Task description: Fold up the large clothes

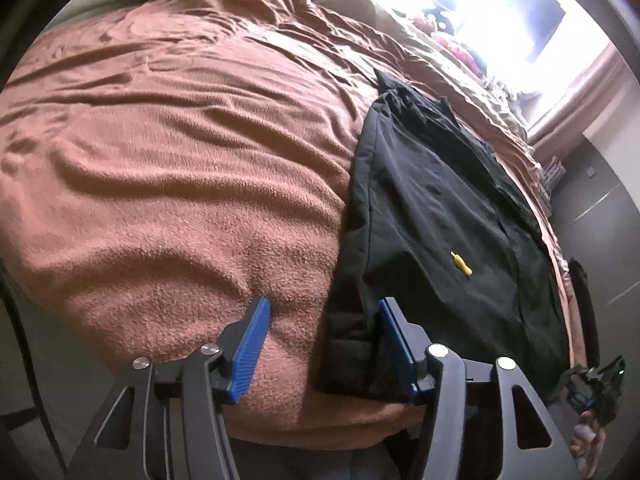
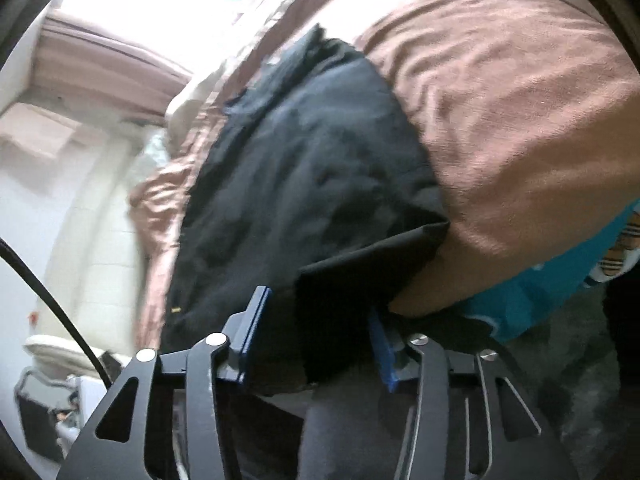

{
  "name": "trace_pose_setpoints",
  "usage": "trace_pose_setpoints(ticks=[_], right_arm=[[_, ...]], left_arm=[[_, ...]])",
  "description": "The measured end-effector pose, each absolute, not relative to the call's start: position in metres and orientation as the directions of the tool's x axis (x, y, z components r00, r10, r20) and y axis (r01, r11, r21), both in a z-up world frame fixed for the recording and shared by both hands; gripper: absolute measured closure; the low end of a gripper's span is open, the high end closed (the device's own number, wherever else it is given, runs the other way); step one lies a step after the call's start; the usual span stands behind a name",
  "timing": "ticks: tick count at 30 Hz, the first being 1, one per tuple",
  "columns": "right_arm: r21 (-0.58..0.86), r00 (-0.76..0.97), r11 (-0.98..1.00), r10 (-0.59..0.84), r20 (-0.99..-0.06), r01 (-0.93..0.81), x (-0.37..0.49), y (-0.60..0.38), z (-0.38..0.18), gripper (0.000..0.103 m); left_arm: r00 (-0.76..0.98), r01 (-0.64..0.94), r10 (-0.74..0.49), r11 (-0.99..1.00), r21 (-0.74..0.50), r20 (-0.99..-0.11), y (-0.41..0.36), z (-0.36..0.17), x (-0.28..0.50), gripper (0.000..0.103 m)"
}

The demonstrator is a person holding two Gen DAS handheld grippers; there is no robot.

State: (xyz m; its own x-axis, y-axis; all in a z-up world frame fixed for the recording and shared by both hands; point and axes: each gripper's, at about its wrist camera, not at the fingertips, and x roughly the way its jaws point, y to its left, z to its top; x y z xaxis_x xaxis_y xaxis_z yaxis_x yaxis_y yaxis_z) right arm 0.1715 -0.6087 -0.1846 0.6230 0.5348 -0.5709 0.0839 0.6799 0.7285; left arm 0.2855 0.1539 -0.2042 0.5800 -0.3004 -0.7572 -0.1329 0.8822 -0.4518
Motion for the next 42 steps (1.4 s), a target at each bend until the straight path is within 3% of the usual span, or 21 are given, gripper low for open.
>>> trace_pose_setpoints(ticks=[4, 8, 11, 13, 14, 16, 20, 27, 29, 30, 31, 33, 42], right_arm=[[0.717, 0.635, 0.685, 0.500, -0.589, 0.126, 0.175, -0.597, -0.184, 0.061], [0.714, 0.645, 0.687, 0.486, -0.590, 0.136, 0.172, -0.594, -0.182, 0.061], [0.724, 0.660, 0.676, 0.482, -0.576, 0.138, 0.163, -0.596, -0.180, 0.063], [0.736, 0.676, 0.664, 0.482, -0.558, 0.133, 0.154, -0.603, -0.180, 0.079], [0.740, 0.681, 0.660, 0.483, -0.550, 0.129, 0.153, -0.604, -0.179, 0.085], [0.738, 0.700, 0.665, 0.472, -0.536, 0.117, 0.145, -0.610, -0.174, 0.101], [0.766, 0.725, 0.634, 0.476, -0.497, 0.109, 0.134, -0.622, -0.170, 0.103], [0.766, 0.685, 0.623, 0.489, -0.540, 0.160, 0.122, -0.631, -0.179, 0.102], [0.774, 0.669, 0.609, 0.505, -0.545, 0.171, 0.121, -0.633, -0.186, 0.099], [0.779, 0.663, 0.601, 0.510, -0.547, 0.180, 0.120, -0.634, -0.190, 0.089], [0.778, 0.663, 0.598, 0.505, -0.553, 0.193, 0.120, -0.635, -0.193, 0.068], [0.795, 0.682, 0.572, 0.501, -0.533, 0.202, 0.119, -0.640, -0.196, 0.039], [0.830, 0.704, 0.519, 0.512, -0.492, 0.202, 0.130, -0.641, -0.205, 0.038]], left_arm=[[0.560, -0.152, -0.405, 0.807, -0.570, -0.723, 0.155, -0.208, 0.281, 0.055], [0.552, -0.154, -0.436, 0.785, -0.600, -0.711, 0.148, -0.211, 0.284, 0.057], [0.562, -0.173, -0.422, 0.780, -0.601, -0.711, 0.148, -0.214, 0.287, 0.069], [0.572, -0.196, -0.426, 0.759, -0.621, -0.701, 0.153, -0.217, 0.285, 0.075], [0.574, -0.199, -0.424, 0.757, -0.622, -0.700, 0.154, -0.217, 0.284, 0.082], [0.578, -0.188, -0.422, 0.764, -0.618, -0.698, 0.155, -0.216, 0.282, 0.084], [0.599, -0.175, -0.426, 0.757, -0.630, -0.678, 0.154, -0.206, 0.277, 0.093], [0.613, -0.160, -0.420, 0.764, -0.625, -0.670, 0.149, -0.194, 0.278, 0.093], [0.608, -0.166, -0.422, 0.761, -0.627, -0.673, 0.150, -0.197, 0.278, 0.093], [0.605, -0.171, -0.424, 0.757, -0.630, -0.674, 0.150, -0.199, 0.278, 0.093], [0.603, -0.175, -0.427, 0.754, -0.633, -0.674, 0.151, -0.200, 0.279, 0.093], [0.601, -0.175, -0.426, 0.755, -0.632, -0.676, 0.150, -0.200, 0.279, 0.093], [0.589, -0.195, -0.404, 0.769, -0.609, -0.700, 0.146, -0.204, 0.284, 0.093]])
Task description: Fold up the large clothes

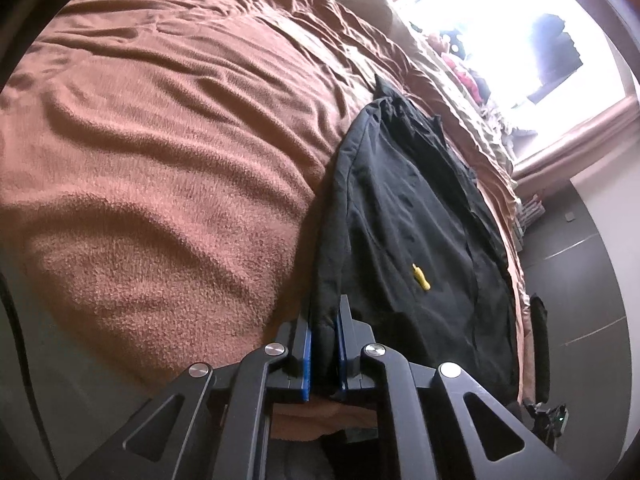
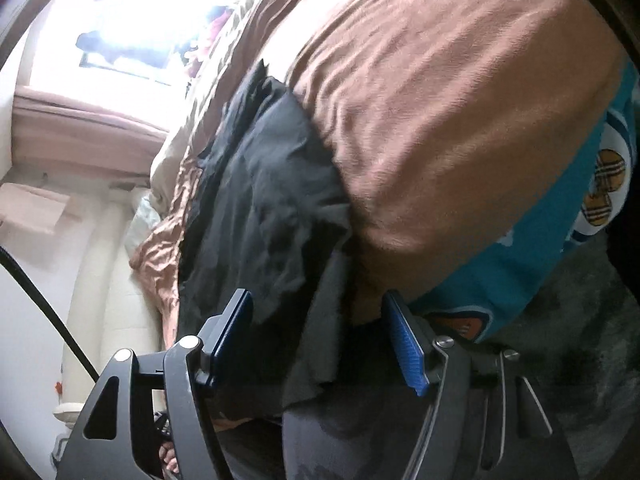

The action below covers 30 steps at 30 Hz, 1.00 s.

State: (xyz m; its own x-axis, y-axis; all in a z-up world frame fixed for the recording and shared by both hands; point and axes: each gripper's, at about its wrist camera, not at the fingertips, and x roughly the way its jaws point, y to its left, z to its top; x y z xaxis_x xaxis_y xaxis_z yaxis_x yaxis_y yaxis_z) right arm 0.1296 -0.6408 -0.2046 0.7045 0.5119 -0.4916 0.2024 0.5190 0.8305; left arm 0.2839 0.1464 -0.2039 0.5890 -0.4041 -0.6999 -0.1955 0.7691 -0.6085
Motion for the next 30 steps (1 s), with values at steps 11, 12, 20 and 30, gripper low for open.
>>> trace_pose_setpoints(ticks=[11, 12, 20, 30], right_arm=[[0.801, 0.739, 0.568, 0.456, -0.497, 0.188, 0.126, -0.637, -0.177, 0.103], [0.803, 0.750, 0.573, 0.457, -0.478, 0.163, 0.123, -0.636, -0.166, 0.103], [0.811, 0.798, 0.584, 0.478, -0.368, 0.024, 0.096, -0.635, -0.103, 0.103], [0.809, 0.817, 0.575, 0.520, -0.249, -0.119, 0.034, -0.652, -0.058, 0.103]], left_arm=[[0.624, -0.167, -0.427, 0.745, -0.646, -0.654, 0.152, -0.191, 0.278, 0.097], [0.628, -0.167, -0.433, 0.737, -0.655, -0.647, 0.153, -0.188, 0.277, 0.097], [0.678, -0.129, -0.461, 0.691, -0.711, -0.572, 0.160, -0.152, 0.256, 0.098], [0.753, -0.058, -0.479, 0.636, -0.769, -0.452, 0.177, -0.083, 0.208, 0.098]])
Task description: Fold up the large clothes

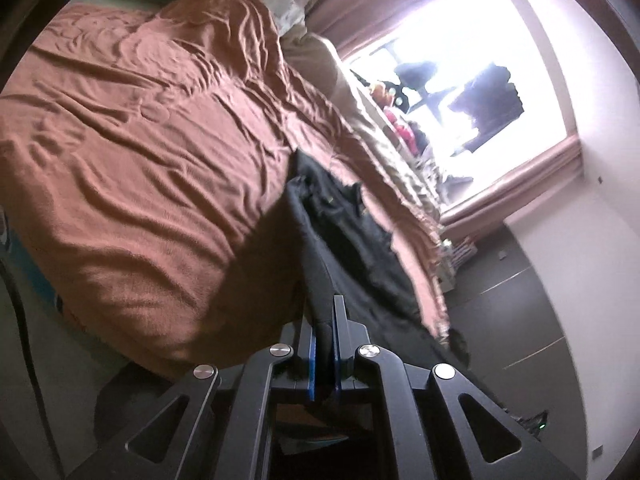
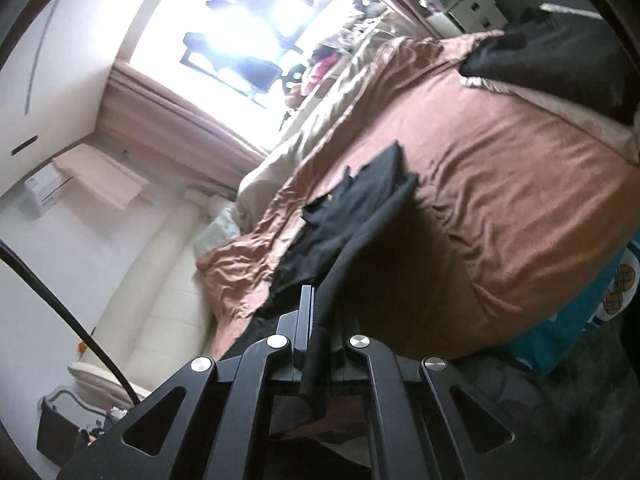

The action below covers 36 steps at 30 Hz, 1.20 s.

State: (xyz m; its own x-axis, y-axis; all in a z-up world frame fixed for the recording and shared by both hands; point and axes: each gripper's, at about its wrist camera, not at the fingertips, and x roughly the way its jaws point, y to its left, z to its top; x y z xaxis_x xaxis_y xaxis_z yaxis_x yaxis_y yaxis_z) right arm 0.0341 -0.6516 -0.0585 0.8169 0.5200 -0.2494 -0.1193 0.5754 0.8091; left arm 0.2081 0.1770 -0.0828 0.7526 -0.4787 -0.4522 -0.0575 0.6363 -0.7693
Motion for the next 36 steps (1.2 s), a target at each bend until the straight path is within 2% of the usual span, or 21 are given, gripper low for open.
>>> trace_pose_setpoints(ticks=[10, 17, 26, 36], right_arm=[[0.834, 0.816, 0.522, 0.552, -0.171, -0.178, -0.021, -0.652, -0.054, 0.103], [0.824, 0.818, 0.535, 0.549, -0.172, -0.186, -0.036, -0.644, -0.065, 0.103], [0.823, 0.826, 0.544, 0.533, -0.185, -0.167, 0.001, -0.654, -0.054, 0.103], [0.783, 0.852, 0.588, 0.500, -0.155, -0.203, 0.116, -0.652, -0.001, 0.103]], left_arm=[[0.815, 0.006, -0.479, 0.571, -0.821, -0.327, 0.199, -0.040, 0.133, 0.098], [0.817, 0.026, -0.488, 0.564, -0.825, -0.307, 0.201, -0.032, 0.104, 0.098], [0.821, 0.038, -0.487, 0.567, -0.823, -0.297, 0.195, -0.017, 0.149, 0.098], [0.849, 0.101, -0.453, 0.643, -0.759, -0.271, 0.171, 0.058, 0.256, 0.098]])
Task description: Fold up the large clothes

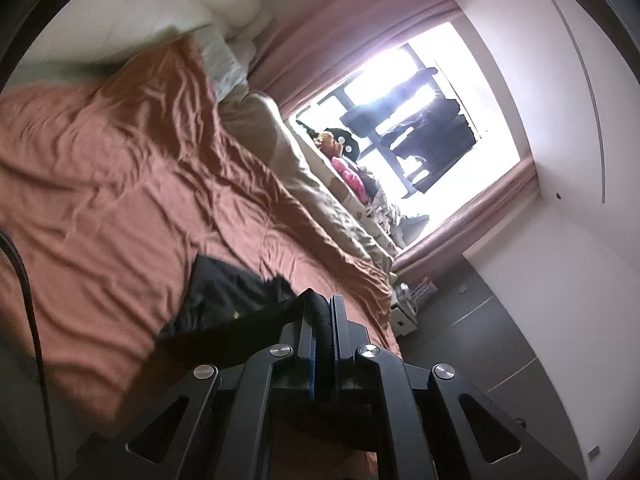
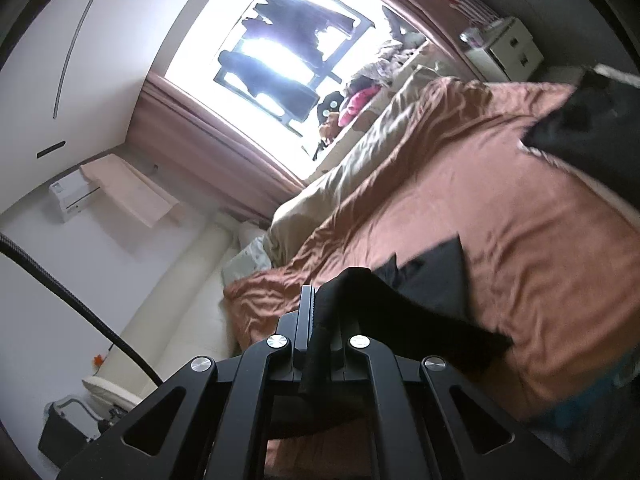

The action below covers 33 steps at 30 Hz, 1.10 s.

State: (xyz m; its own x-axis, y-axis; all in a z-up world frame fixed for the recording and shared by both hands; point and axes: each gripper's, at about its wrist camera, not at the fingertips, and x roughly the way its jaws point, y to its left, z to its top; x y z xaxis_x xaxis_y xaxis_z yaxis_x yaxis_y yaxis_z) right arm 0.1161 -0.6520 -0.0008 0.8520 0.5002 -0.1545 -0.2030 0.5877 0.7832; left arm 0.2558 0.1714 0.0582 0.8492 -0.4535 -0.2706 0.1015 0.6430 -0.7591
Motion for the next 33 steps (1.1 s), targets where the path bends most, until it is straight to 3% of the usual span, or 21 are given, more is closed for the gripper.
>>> trace_pose_setpoints(ticks=[7, 13, 33], right_arm=[[0.781, 0.867, 0.595, 0.475, -0.151, -0.191, 0.205, -0.639, 0.002, 0.103], [0.793, 0.873, 0.596, 0.446, -0.196, -0.127, 0.274, -0.626, -0.020, 0.103], [0.681, 0.771, 0.726, 0.376, -0.514, 0.100, 0.437, -0.562, -0.085, 0.102]], left_arm=[[0.857, 0.079, -0.409, 0.706, -0.704, -0.314, 0.158, 0.073, 0.339, 0.098], [0.841, 0.027, -0.375, 0.750, -0.661, -0.390, 0.146, 0.051, 0.415, 0.098], [0.710, -0.154, -0.302, 0.815, -0.559, -0.636, 0.132, -0.098, 0.577, 0.097]])
